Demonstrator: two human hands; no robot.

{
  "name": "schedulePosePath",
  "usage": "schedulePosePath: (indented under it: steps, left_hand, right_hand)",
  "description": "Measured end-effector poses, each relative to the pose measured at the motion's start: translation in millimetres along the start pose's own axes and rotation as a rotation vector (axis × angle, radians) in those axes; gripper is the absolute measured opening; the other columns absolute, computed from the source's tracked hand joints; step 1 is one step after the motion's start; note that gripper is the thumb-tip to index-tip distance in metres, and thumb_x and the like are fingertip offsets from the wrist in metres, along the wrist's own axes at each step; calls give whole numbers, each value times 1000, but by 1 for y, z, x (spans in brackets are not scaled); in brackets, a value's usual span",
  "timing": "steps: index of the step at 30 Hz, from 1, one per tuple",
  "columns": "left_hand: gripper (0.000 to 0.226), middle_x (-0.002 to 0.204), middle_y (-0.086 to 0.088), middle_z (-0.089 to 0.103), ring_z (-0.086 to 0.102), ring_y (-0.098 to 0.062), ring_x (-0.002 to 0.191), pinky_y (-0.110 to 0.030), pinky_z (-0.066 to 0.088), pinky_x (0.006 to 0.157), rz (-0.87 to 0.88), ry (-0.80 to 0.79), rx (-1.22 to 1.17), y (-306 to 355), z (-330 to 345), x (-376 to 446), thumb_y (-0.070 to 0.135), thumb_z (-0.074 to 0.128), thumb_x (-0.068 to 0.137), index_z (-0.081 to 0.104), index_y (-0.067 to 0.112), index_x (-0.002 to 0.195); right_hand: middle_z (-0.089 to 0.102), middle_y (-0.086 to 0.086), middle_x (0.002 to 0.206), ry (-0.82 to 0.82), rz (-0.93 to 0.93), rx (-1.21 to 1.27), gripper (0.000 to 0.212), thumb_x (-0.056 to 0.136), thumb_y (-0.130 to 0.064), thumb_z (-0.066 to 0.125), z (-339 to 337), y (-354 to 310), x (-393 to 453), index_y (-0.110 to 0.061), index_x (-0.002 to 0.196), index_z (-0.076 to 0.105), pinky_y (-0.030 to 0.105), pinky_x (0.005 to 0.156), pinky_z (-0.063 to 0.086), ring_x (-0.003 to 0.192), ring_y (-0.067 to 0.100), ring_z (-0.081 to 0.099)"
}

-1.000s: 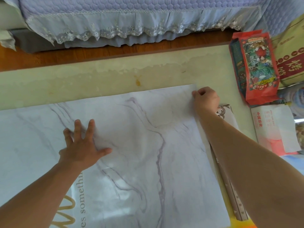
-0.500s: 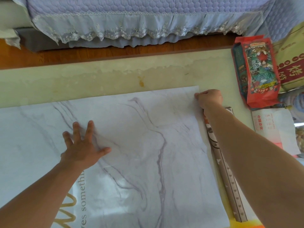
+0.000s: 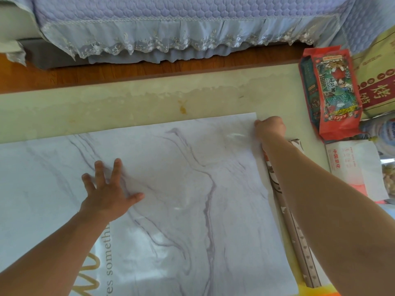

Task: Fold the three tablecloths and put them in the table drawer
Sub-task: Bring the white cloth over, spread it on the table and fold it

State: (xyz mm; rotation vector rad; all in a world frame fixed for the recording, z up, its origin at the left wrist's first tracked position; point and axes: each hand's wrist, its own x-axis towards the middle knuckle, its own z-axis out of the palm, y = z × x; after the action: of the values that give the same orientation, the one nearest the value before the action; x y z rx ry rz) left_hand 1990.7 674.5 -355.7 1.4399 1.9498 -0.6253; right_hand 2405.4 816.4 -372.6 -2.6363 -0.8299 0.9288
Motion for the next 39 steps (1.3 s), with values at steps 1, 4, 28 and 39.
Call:
schedulePosePath:
  steps: [1,4,28,39]
  left_hand:
    - [124,162,-4,-34,-19,-48,150,-64,24,118,0,-1,-1,0,0,0,85,56,74,-29,42,152]
    - [123,162,-4,-33,-19,-47,150,-64,27,117,3,-1,10,-1,1,-1,84,55,75,-30,41,152]
    - [126,161,4,-36,-23,-34,153,-74,31,109,5,1,-45,-3,0,-9,82,65,71,-27,49,150]
    - [125,161,1,-36,-23,-35,152,-73,32,108,-3,15,-30,-4,3,-10,82,63,72,-29,47,150]
  right_hand:
    - [67,18,119,2,-6,-3,34,96,-29,61,1,1,1,-2,115,68,36,92,50,113,36,63]
    - [66,21,121,9,-11,1,39,98,-33,60,2,3,4,-1,118,67,37,92,49,113,37,62]
    - [61,28,128,34,-87,-130,42,104,-30,48,7,3,5,6,122,60,41,99,44,122,41,56]
    - [61,28,127,38,-60,-95,44,103,-33,50,8,2,2,6,121,60,40,98,44,122,41,55]
